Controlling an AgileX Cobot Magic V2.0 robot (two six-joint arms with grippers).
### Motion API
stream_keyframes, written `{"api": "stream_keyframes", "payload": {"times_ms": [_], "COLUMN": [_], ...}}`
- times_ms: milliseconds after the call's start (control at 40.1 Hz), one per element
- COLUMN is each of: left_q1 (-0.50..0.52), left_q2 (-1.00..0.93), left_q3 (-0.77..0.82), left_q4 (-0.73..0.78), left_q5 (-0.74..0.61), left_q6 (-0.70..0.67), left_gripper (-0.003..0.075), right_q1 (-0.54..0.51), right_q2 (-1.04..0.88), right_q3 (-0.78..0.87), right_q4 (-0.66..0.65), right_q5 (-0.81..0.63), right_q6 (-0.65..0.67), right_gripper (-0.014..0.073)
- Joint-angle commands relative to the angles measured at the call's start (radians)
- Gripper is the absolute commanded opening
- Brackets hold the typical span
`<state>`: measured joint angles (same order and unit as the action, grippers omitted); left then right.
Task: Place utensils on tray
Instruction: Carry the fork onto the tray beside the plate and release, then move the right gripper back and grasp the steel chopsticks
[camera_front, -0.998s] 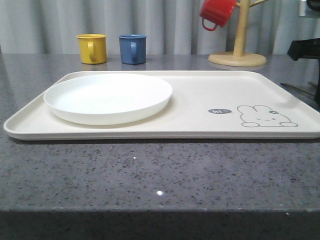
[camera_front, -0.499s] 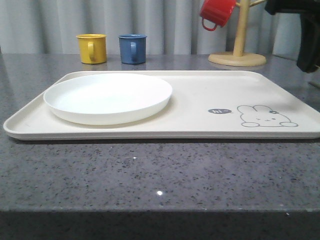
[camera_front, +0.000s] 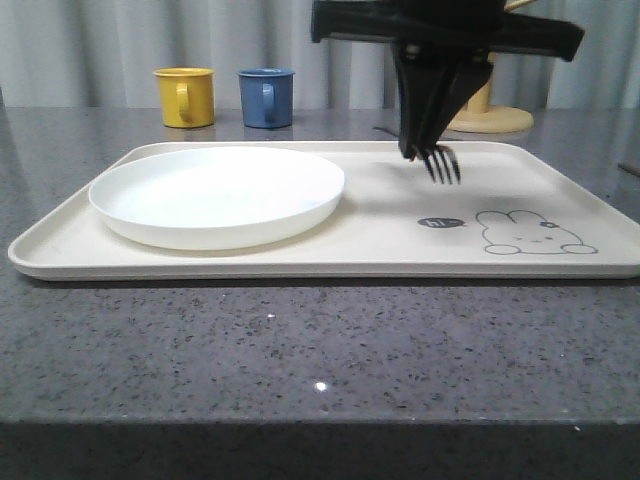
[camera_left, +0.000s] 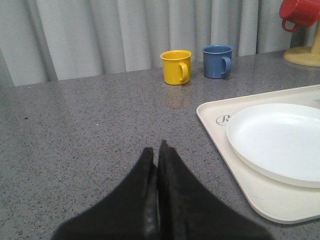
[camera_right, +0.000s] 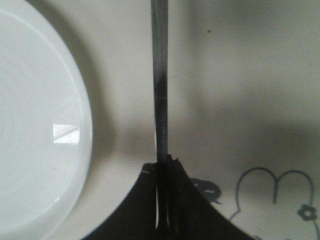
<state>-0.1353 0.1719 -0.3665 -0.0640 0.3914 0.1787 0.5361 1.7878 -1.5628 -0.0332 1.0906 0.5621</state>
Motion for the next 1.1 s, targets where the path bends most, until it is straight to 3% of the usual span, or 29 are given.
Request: {"api": "stream_keyframes", "payload": {"times_ms": [0, 324, 674, 823, 1073], "left_q1": [0.001, 0.001, 0.001, 0.001, 0.001], "left_q2": [0.010, 0.010, 0.010, 0.010, 0.010], "left_q3": [-0.027, -0.027, -0.027, -0.027, -0.027], "left_q4": [-0.010, -0.010, -0.010, -0.010, -0.010], "left_q5": [-0.087, -0.087, -0.087, -0.087, -0.087], "left_q6": [-0.001, -0.001, -0.001, -0.001, -0.001], "left_gripper": [-0.0018, -0.0018, -0.0018, -0.0018, -0.0018], "right_q1": [-0.001, -0.001, -0.001, -0.008, -0.087], "right_q2": [-0.010, 0.047, 0.032, -0.006, -0.087], "right_q3": [-0.037, -0.037, -0.037, -0.064, -0.115], "right_q4": [0.020, 0.063, 0.062, 0.021, -0.117], "right_q5": [-0.027, -0.032, 0.005, 0.025, 0.183], "right_q6": [0.006, 0.013, 0.013, 0.013, -0.014], "right_gripper": [-0.0048, -0.0017, 0.0314, 0.0330, 0.0330]}}
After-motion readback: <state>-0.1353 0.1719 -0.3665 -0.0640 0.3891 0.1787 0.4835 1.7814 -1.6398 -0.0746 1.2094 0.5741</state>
